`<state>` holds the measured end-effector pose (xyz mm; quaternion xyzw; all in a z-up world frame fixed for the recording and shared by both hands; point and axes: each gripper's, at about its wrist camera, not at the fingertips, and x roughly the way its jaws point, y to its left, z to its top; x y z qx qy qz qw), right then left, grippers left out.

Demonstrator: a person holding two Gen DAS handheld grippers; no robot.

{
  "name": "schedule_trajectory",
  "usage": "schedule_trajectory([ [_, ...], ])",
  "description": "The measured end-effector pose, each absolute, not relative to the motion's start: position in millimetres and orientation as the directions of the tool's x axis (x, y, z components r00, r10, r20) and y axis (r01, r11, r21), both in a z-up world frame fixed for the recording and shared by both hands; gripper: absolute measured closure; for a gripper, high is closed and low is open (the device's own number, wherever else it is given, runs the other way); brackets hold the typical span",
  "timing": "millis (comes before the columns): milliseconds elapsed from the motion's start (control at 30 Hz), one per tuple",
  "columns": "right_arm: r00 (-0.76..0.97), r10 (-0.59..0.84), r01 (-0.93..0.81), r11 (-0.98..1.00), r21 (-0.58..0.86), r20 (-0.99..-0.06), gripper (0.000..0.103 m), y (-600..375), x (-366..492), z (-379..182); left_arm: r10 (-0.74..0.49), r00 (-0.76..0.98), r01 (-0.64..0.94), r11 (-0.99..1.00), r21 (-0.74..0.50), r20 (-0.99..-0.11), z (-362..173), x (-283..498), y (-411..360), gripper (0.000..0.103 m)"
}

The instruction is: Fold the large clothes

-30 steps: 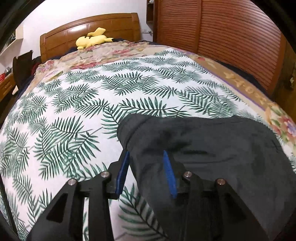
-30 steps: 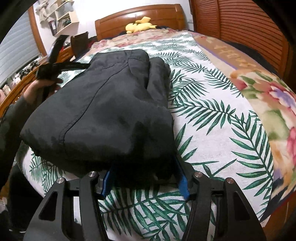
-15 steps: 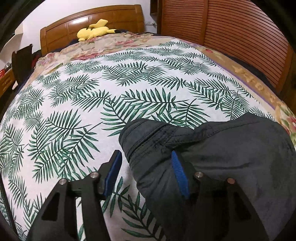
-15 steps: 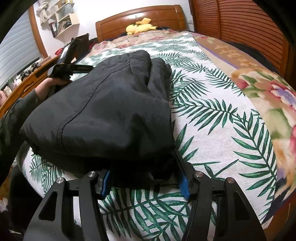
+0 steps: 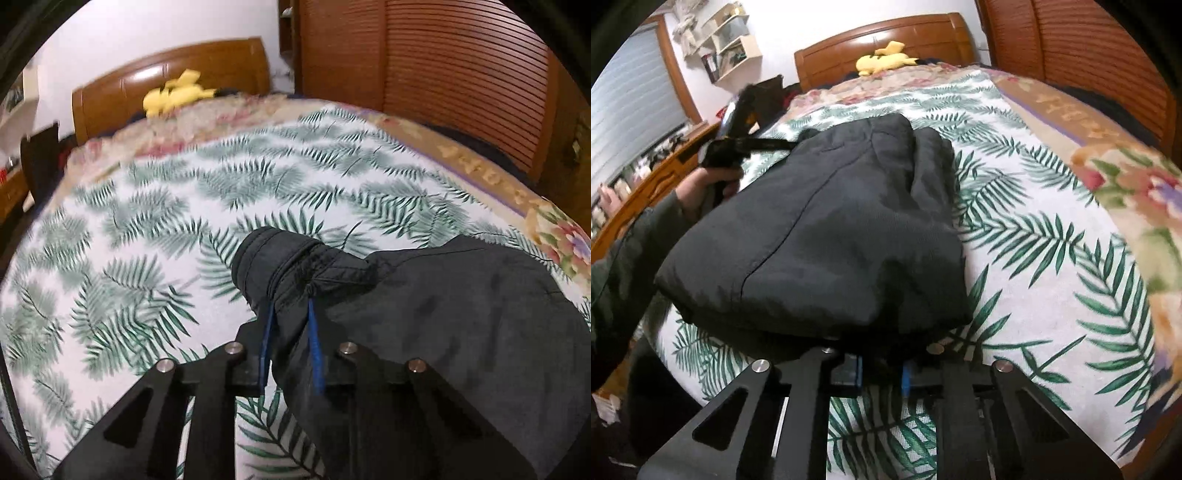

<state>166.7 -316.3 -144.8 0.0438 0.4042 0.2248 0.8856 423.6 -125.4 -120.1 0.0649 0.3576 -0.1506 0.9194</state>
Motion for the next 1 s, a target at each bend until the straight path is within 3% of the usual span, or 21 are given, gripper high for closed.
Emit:
schedule_trajectory([
  [400,0.667,0.431,-0.349,0.901,0.257,-0.608,0.098,-350,161,-101,-0.282,0.722,0.366,0.93,0.003,-0.632,-73,358,-131,0.091],
  [667,0.643,0.403,-0.306,0.915,0.264,-0.651,0.097,-365,152,-112,-0.273,0.726,0.338,0.941,-0.018,-0.631,-86,330,-121,0.091],
  [767,0.633,0.383,-0.271,0.924,0.271,-0.673,0.093,-368,157,-124,-0.265,0.725,0.337,0.941,-0.008,-0.636,-85,328,-124,0.091],
  [833,0.628,0.335,-0.251,0.942,0.224,-0.702,0.073,-363,158,-132,-0.25,0.724,0.336,0.942,0.012,-0.642,-86,327,-127,0.09],
  [867,0.605,0.336,-0.254,0.941,0.225,-0.722,0.07,-360,161,-139,-0.241,0.723,0.331,0.944,0.018,-0.647,-87,328,-128,0.09],
  [1000,0.584,0.358,-0.25,0.933,0.258,-0.728,0.07,-359,163,-154,-0.229,0.724,0.318,0.948,0.021,-0.65,-91,327,-131,0.091],
])
